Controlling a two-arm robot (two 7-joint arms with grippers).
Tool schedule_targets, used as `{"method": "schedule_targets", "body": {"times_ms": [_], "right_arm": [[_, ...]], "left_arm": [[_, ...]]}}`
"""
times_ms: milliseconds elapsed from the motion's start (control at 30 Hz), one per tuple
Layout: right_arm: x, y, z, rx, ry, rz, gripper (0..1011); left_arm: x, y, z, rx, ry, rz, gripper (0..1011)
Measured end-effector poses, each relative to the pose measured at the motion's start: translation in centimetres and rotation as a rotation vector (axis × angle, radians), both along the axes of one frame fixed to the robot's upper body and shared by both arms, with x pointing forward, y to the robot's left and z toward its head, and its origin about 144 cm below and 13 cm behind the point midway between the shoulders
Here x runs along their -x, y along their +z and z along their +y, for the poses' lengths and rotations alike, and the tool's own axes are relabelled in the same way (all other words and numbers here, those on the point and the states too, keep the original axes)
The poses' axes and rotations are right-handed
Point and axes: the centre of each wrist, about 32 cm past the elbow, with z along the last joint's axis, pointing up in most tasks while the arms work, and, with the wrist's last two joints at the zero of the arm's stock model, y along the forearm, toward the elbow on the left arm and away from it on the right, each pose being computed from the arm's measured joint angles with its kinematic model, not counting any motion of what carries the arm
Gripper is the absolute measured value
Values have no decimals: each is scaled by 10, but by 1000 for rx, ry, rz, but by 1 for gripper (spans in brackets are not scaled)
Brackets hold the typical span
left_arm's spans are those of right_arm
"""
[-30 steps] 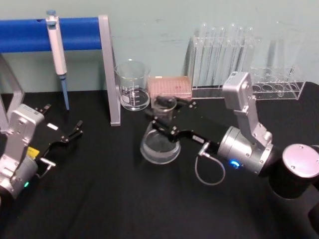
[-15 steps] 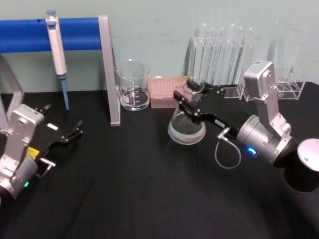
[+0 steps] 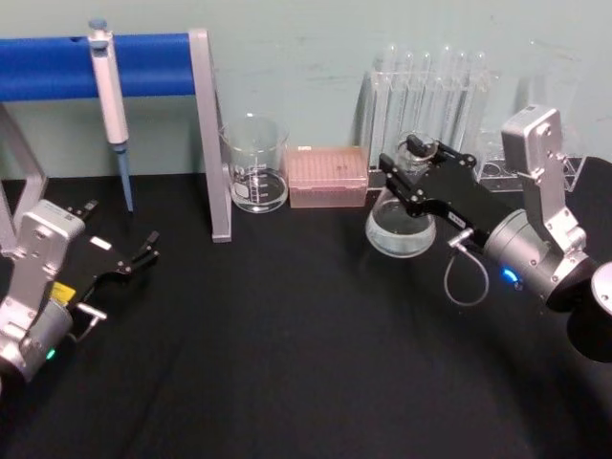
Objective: Grasp the erlenmeyer flask with one hand, shake it three times, then place it back.
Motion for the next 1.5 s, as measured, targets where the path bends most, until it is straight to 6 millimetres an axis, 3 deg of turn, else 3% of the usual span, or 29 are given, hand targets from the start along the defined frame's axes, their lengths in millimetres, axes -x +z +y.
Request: {"method": "schedule_targets", "body": {"times_ms": [733,1500], "right_arm": [[-3,-2,-8,4,-78,5,451],[7,5,24,-70,134,34,452]], "left_arm": [[0,0,0,0,0,0,1001],[0,0,0,0,0,0,1001]]}}
